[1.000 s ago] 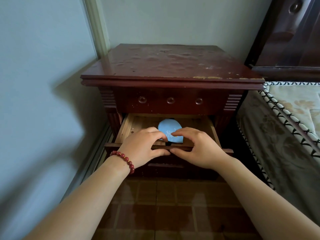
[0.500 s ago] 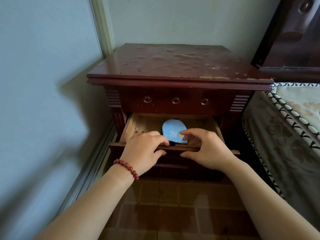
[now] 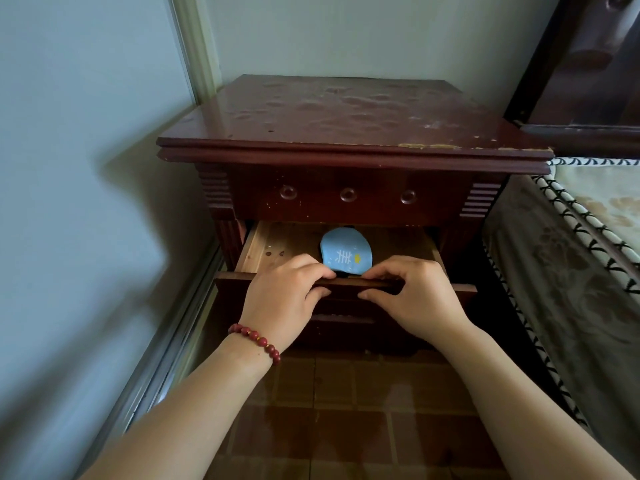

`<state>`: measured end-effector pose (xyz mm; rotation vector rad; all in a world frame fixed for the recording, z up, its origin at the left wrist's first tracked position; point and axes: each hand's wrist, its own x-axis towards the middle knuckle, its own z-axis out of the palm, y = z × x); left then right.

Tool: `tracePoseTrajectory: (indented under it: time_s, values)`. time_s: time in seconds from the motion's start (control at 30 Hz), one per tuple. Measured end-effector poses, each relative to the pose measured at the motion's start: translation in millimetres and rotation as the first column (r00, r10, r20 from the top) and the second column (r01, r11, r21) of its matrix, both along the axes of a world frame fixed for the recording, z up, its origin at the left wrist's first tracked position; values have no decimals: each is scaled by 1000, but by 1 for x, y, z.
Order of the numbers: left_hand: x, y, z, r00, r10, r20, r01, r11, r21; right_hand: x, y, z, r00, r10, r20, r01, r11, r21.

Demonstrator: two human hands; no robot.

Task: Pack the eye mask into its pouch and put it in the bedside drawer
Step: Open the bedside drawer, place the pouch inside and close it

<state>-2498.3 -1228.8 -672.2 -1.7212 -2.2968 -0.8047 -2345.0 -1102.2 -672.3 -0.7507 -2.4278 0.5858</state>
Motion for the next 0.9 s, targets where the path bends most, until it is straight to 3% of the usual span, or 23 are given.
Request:
tracePoseTrajectory:
  time_s: [0.33, 0.43, 0.63, 0.77, 0.9]
  values:
    - [-3, 11, -12, 982, 149, -113, -133, 982, 133, -8, 0, -18, 961, -248, -120, 274, 898, 345]
    - [-2, 14, -16, 971, 199, -135, -177, 972, 156, -10, -2, -21, 959, -252, -132, 282, 900, 334]
    - [-2, 22, -19, 989, 147, -5, -144, 975, 169, -18, 0, -25, 948, -267, -174, 312, 889, 334]
    - [-3, 26, -23, 987, 163, -9, -160, 974, 163, -22, 3, -29, 934, -301, -194, 353, 864, 359]
    - [-3, 32, -28, 982, 188, -9, -186, 978, 96, -21, 7, -41, 947, -293, -130, 320, 887, 333]
